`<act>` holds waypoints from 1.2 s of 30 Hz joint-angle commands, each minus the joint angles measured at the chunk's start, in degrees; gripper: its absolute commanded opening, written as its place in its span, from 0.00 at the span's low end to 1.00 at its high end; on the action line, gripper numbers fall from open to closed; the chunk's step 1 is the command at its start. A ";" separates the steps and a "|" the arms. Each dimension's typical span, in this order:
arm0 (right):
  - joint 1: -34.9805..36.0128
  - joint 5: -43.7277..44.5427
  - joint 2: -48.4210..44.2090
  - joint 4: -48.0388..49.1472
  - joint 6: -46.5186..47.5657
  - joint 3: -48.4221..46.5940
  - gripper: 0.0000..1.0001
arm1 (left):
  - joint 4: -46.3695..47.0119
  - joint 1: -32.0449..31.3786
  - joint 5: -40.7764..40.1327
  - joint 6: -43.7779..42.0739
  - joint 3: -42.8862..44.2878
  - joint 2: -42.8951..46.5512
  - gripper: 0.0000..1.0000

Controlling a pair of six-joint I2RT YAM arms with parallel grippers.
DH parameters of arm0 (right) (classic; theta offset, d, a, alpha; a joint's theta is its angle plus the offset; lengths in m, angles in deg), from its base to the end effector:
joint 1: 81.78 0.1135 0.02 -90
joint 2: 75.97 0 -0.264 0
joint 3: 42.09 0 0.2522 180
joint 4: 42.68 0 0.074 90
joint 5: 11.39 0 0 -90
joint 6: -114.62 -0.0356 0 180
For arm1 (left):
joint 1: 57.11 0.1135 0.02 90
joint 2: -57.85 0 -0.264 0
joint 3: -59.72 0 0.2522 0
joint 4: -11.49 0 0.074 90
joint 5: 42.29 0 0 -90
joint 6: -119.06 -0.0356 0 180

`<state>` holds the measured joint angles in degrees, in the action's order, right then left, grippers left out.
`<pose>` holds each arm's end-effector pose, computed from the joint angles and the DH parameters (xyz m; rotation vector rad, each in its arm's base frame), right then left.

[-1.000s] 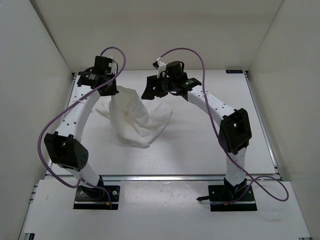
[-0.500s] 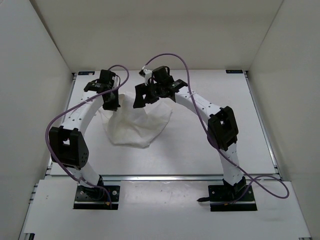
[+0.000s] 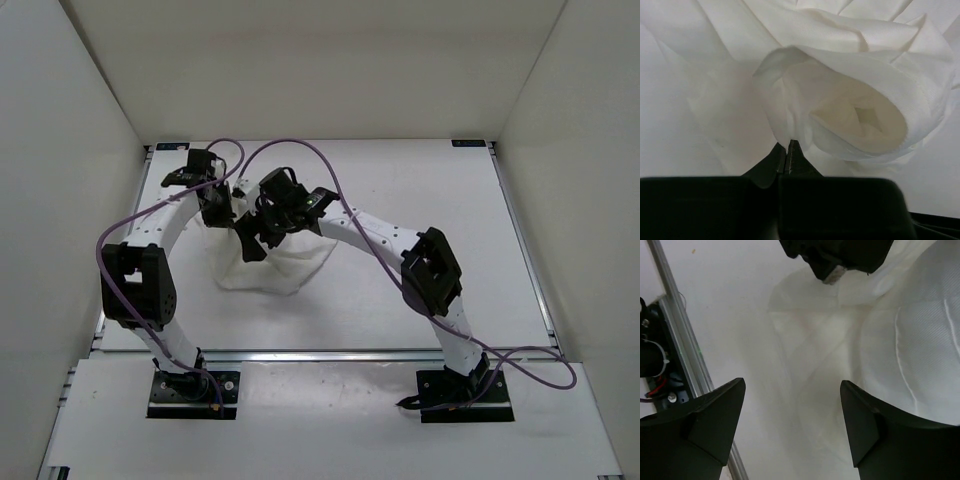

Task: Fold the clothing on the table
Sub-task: Flatten the skirt out

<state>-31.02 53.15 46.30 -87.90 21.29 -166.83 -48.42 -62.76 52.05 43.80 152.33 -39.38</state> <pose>0.2987 0.3899 0.2755 -1.1948 2.1240 0.9703 0.3497 -0.0373 0.2562 -0.1916 2.7030 -0.2094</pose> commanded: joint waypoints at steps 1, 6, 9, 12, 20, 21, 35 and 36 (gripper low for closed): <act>0.39 6.81 -0.13 0.09 5.35 -1.25 0.74 | 3.26 1.25 7.08 1.43 -1.33 0.20 0.00; 0.13 13.22 1.38 0.61 7.81 -2.23 0.76 | 4.75 1.87 10.86 0.82 -4.40 0.99 0.00; 1.35 17.01 4.10 1.23 12.99 -2.57 0.78 | 8.34 3.10 13.58 1.16 -7.82 1.87 0.00; 1.79 17.19 5.95 1.31 16.69 -2.67 0.78 | 10.29 4.24 15.26 0.90 -10.20 2.48 0.00; 5.48 23.43 4.20 8.86 21.52 7.08 0.78 | 11.00 4.86 16.92 0.02 -10.12 1.87 0.00; 5.66 24.65 3.06 9.92 22.14 10.05 0.78 | 10.82 4.95 17.10 -0.15 -10.21 1.70 0.00; 3.65 35.75 -8.44 23.72 15.12 19.39 0.00 | 7.49 5.65 16.67 0.11 -10.47 3.63 0.00; 2.86 34.87 -9.59 23.82 14.15 19.48 0.00 | 7.13 5.56 16.41 -0.32 -10.30 3.45 0.00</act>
<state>-25.42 87.36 45.10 -69.91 39.32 -147.15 -39.48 -57.65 67.70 44.13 141.34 -38.79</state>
